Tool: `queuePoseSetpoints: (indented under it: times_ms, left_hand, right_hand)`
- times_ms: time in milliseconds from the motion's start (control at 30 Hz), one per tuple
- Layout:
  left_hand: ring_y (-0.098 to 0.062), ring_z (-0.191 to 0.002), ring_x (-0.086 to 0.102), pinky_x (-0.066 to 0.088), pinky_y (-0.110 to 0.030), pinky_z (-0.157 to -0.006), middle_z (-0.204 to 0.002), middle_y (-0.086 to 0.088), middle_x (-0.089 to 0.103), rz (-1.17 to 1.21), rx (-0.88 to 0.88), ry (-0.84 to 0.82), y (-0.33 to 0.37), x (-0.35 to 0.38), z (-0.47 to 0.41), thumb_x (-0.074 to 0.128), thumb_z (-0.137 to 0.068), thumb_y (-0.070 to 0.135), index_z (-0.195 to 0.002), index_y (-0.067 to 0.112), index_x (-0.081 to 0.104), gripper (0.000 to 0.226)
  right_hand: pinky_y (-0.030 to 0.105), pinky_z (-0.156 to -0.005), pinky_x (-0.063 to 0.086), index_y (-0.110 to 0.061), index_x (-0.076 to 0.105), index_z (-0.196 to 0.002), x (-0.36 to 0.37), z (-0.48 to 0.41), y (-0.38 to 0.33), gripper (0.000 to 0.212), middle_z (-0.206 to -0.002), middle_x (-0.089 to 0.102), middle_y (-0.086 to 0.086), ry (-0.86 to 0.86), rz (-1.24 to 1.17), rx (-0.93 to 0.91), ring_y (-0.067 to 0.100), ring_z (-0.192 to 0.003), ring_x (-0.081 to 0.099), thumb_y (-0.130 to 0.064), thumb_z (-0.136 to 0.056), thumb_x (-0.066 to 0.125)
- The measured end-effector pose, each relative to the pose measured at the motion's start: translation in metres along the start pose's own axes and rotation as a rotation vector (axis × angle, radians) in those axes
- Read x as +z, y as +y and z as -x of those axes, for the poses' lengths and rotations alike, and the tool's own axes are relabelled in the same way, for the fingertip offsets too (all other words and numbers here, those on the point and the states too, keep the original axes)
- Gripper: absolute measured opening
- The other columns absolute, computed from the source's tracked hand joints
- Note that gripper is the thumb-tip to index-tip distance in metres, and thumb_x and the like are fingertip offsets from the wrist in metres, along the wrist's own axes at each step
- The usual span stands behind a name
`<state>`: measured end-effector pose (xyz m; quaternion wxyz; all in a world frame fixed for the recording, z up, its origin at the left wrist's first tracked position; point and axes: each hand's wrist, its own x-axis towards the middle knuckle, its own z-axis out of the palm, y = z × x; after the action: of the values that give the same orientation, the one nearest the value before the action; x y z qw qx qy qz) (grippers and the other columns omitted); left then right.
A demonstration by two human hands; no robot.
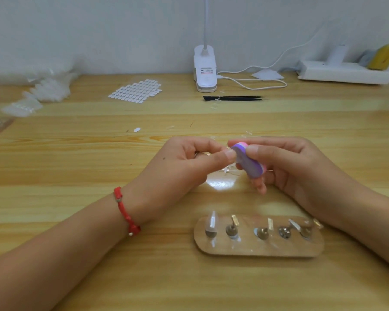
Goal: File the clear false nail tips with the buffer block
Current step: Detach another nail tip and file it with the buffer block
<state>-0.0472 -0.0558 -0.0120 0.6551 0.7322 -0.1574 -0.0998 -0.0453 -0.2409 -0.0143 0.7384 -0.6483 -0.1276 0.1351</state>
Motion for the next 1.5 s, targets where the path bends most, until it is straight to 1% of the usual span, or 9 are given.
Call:
queuePoseSetpoints:
  times_ms: [67, 367, 533, 667, 800, 1100, 1233, 1367, 1500]
  left_hand:
    - [-0.006, -0.04, 0.018, 0.02, -0.013, -0.038, -0.047, 0.007, 0.026, -0.02, 0.009, -0.005, -0.0009, 0.0011, 0.0004, 0.064, -0.073, 0.033, -0.08, 0.012, 0.07, 0.023]
    - [-0.004, -0.039, 0.02, 0.025, -0.008, -0.04, -0.046, 0.008, 0.025, -0.039, 0.04, -0.023, -0.0008, 0.004, 0.0008, 0.067, -0.072, 0.034, -0.072, 0.016, 0.071, 0.018]
    - [-0.006, -0.041, 0.019, 0.022, -0.013, -0.039, -0.047, 0.008, 0.023, 0.012, 0.016, 0.025, -0.0008, 0.0012, -0.0004, 0.066, -0.07, 0.035, -0.074, 0.016, 0.071, 0.02]
    - [-0.005, -0.041, 0.02, 0.025, -0.01, -0.042, -0.044, 0.009, 0.025, -0.061, 0.047, -0.006, -0.0012, 0.0059, 0.0011, 0.065, -0.071, 0.036, -0.071, 0.017, 0.07, 0.02]
    - [-0.006, -0.041, 0.019, 0.022, -0.014, -0.039, -0.045, 0.009, 0.024, 0.003, 0.021, 0.026, -0.0006, 0.0023, 0.0005, 0.065, -0.072, 0.034, -0.073, 0.018, 0.069, 0.017]
    - [-0.006, -0.041, 0.019, 0.023, -0.012, -0.04, -0.046, 0.008, 0.024, -0.006, 0.035, 0.057, -0.0005, 0.0034, 0.0, 0.065, -0.071, 0.035, -0.076, 0.015, 0.07, 0.021]
    - [-0.004, -0.041, 0.021, 0.027, -0.007, -0.042, -0.046, 0.008, 0.024, -0.051, 0.056, 0.031, 0.0001, 0.007, 0.0009, 0.064, -0.07, 0.036, -0.073, 0.015, 0.068, 0.022]
    - [-0.006, -0.041, 0.02, 0.025, -0.011, -0.039, -0.046, 0.007, 0.024, 0.014, 0.025, 0.054, 0.0009, 0.0046, 0.0002, 0.066, -0.069, 0.034, -0.07, 0.018, 0.069, 0.017]
    - [-0.005, -0.042, 0.02, 0.027, -0.007, -0.042, -0.047, 0.004, 0.025, -0.058, 0.066, 0.029, 0.0009, 0.0092, 0.0024, 0.066, -0.077, 0.027, -0.07, 0.018, 0.068, 0.012]
  right_hand:
    - [0.021, -0.049, 0.049, -0.014, 0.08, -0.093, -0.0001, 0.0, 0.0004, 0.031, -0.07, 0.065, 0.009, 0.012, -0.01, -0.012, 0.014, -0.053, 0.056, -0.024, -0.064, 0.08]
    - [0.021, -0.05, 0.05, -0.009, 0.078, -0.096, -0.0022, -0.0002, 0.0015, 0.032, -0.07, 0.063, 0.011, 0.016, -0.028, 0.004, 0.016, -0.054, 0.056, -0.02, -0.066, 0.079]
    - [0.021, -0.046, 0.046, -0.013, 0.08, -0.088, -0.0025, -0.0008, 0.0003, 0.021, -0.069, 0.058, 0.015, -0.001, -0.032, 0.019, 0.016, -0.051, 0.054, -0.018, -0.072, 0.067]
    - [0.021, -0.051, 0.051, -0.012, 0.079, -0.093, -0.0024, -0.0013, 0.0018, 0.025, -0.071, 0.064, 0.009, 0.025, -0.055, 0.006, 0.014, -0.055, 0.059, -0.017, -0.069, 0.078]
    - [0.019, -0.044, 0.044, -0.013, 0.079, -0.087, -0.0034, -0.002, 0.0013, 0.018, -0.064, 0.055, 0.012, 0.009, -0.023, 0.019, 0.014, -0.046, 0.051, -0.015, -0.071, 0.071]
    - [0.02, -0.044, 0.043, -0.013, 0.079, -0.086, -0.0024, -0.0018, 0.0023, 0.02, -0.061, 0.055, 0.008, -0.008, -0.016, 0.009, 0.015, -0.047, 0.05, -0.016, -0.073, 0.063]
    - [0.02, -0.048, 0.048, -0.01, 0.077, -0.093, -0.0011, -0.0014, 0.0021, 0.021, -0.066, 0.06, 0.006, 0.012, -0.027, -0.011, 0.015, -0.053, 0.053, -0.017, -0.074, 0.073]
    - [0.017, -0.04, 0.038, -0.014, 0.078, -0.08, -0.0021, -0.0022, 0.0015, 0.018, -0.062, 0.05, 0.01, 0.022, -0.009, 0.02, 0.012, -0.045, 0.045, -0.016, -0.071, 0.063]
    - [0.019, -0.047, 0.044, -0.014, 0.079, -0.091, -0.0007, -0.002, 0.0037, 0.022, -0.068, 0.059, 0.008, 0.019, -0.028, -0.024, 0.013, -0.053, 0.05, -0.02, -0.073, 0.067]
